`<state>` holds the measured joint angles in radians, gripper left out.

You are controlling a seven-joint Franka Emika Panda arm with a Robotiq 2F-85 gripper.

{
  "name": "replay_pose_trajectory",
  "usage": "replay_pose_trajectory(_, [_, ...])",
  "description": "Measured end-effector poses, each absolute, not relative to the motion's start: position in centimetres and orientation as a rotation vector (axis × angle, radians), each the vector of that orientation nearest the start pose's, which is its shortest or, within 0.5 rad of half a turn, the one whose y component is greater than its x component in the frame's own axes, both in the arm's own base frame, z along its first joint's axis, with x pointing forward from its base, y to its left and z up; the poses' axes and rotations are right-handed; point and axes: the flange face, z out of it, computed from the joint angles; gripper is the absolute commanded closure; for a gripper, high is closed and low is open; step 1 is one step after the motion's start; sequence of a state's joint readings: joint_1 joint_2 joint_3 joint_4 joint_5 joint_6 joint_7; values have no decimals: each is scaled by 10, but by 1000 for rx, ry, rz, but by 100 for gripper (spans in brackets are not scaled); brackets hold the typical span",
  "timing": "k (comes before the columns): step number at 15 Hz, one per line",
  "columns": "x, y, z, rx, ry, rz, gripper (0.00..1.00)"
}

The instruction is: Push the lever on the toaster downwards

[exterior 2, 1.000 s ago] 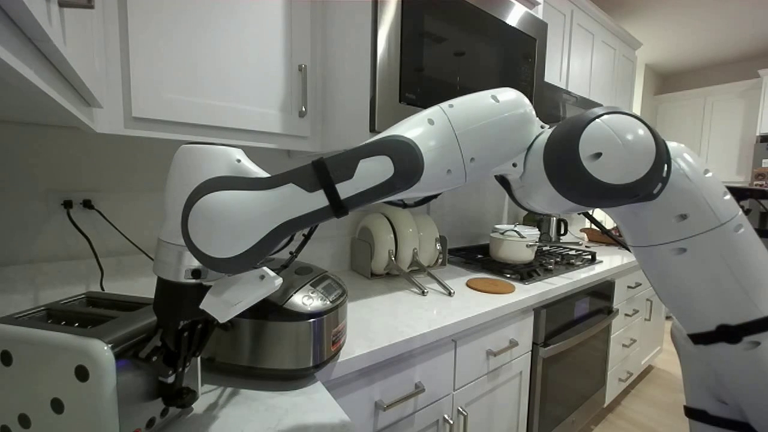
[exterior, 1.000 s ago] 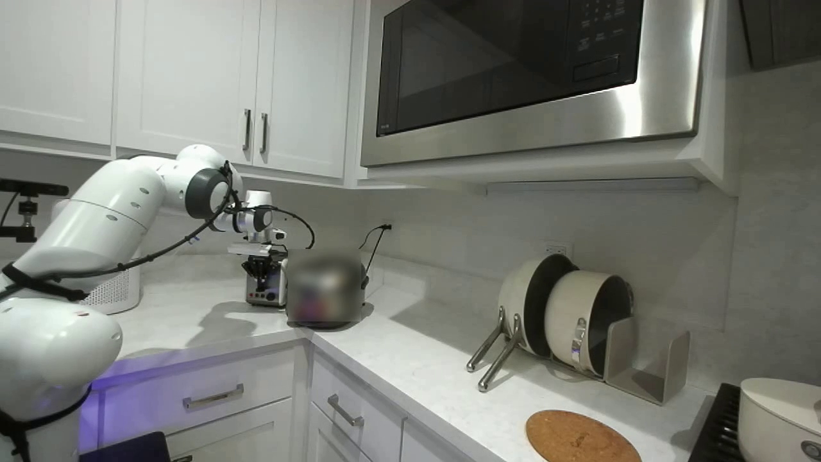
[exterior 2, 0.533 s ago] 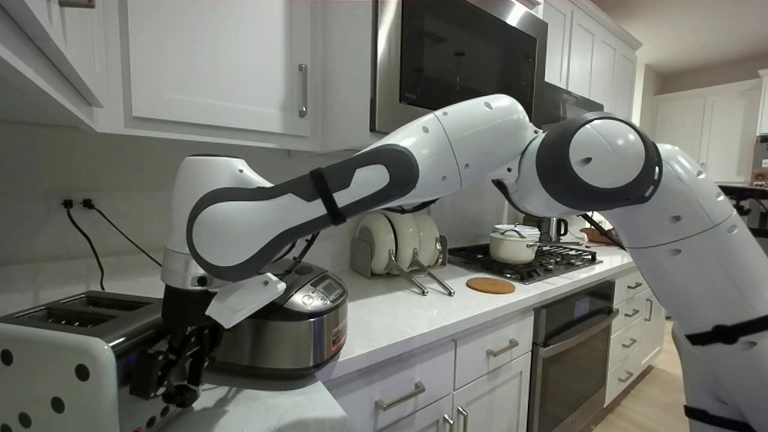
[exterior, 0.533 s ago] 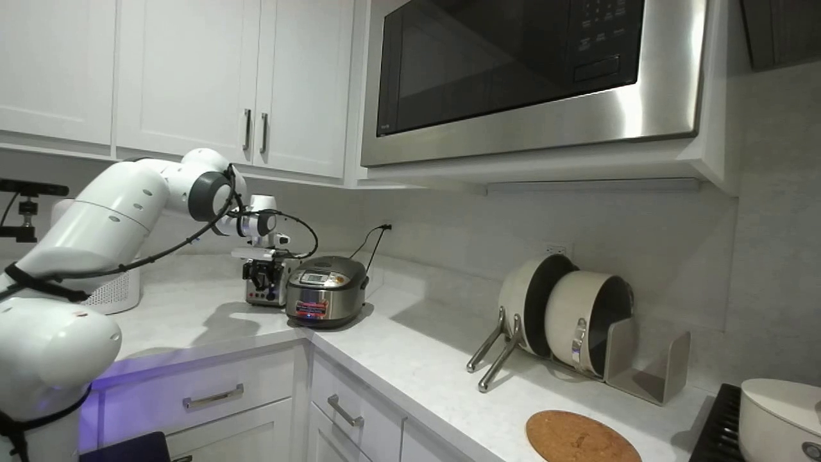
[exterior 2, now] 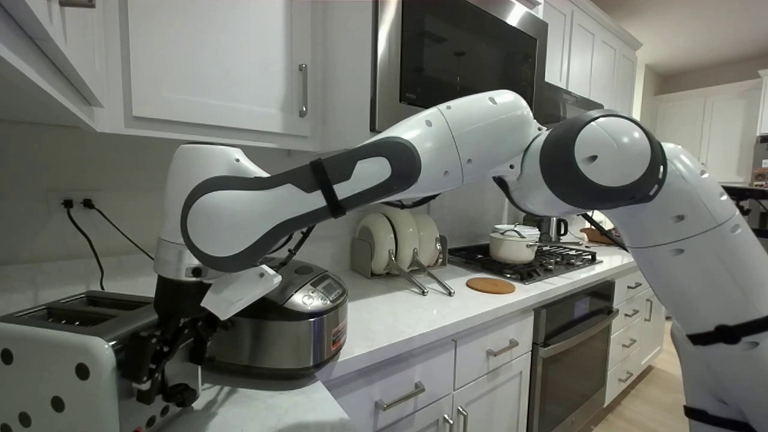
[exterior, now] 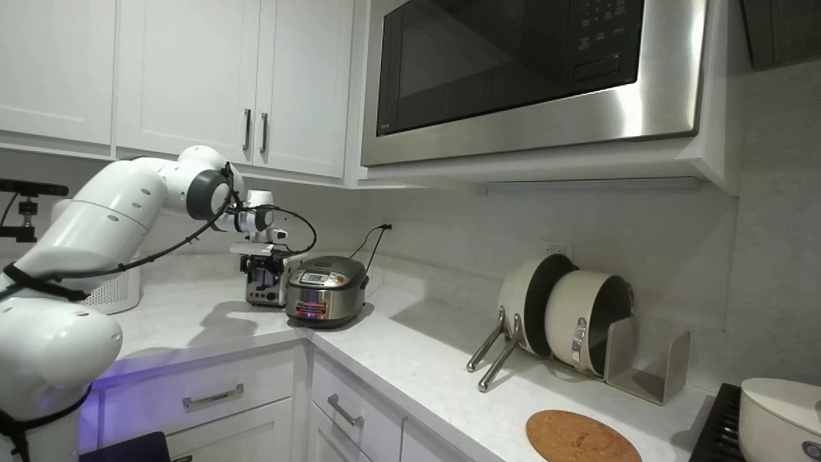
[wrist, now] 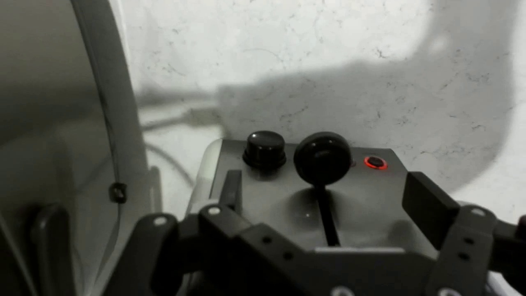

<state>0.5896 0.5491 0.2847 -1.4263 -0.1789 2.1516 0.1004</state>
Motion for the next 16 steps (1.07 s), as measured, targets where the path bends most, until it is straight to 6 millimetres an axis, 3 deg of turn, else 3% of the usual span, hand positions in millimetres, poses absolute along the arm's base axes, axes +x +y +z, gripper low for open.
replay_pose_trajectory(7, [474, 536, 470, -2787, -1250, -355, 0])
replay_pose_trajectory(12, [453, 515, 535, -2820, -1250, -388, 0])
replay_pose_trajectory(16, [419, 487, 589, -2876, -1235, -392, 0])
